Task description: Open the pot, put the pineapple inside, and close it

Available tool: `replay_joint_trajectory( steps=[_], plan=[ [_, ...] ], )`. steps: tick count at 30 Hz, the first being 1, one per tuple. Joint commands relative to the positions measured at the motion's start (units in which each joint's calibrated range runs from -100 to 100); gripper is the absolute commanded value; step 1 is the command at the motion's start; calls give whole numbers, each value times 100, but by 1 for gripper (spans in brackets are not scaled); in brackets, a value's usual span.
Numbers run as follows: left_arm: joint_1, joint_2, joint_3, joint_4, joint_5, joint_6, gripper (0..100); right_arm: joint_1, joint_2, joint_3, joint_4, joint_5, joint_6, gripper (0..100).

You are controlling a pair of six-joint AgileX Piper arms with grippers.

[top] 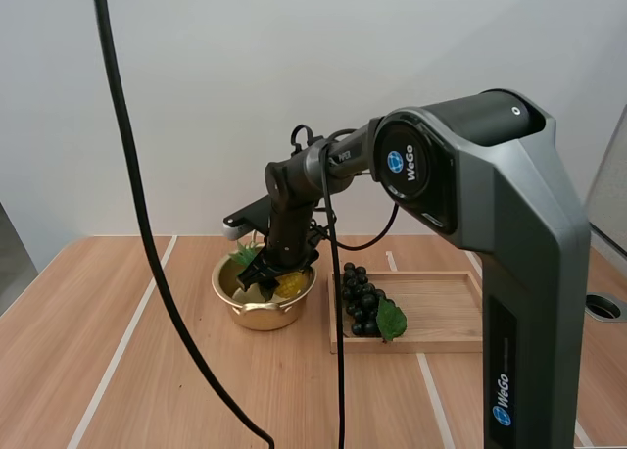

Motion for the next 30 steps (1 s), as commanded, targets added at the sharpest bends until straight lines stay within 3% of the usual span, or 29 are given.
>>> replay_joint_trajectory(
  steps=[1, 17, 20, 24, 30],
  plan=[
    [19, 15, -47, -33, -68, -15, 0, 4, 14, -54, 2, 11, -65, 0],
    [19, 15, -47, -43, 13, -15, 0, 4, 44, -54, -111, 246, -141, 0],
    [19, 15, -47, -43, 13, -15, 0, 4, 44, -54, -202, 301, -141, 34],
    [19, 15, -47, -43, 13, -15, 0, 4, 44, -54, -203, 341, -141, 100],
    [19, 15, -47, -43, 68, -15, 0, 4, 44, -54, -216, 341, -156, 100]
  ],
)
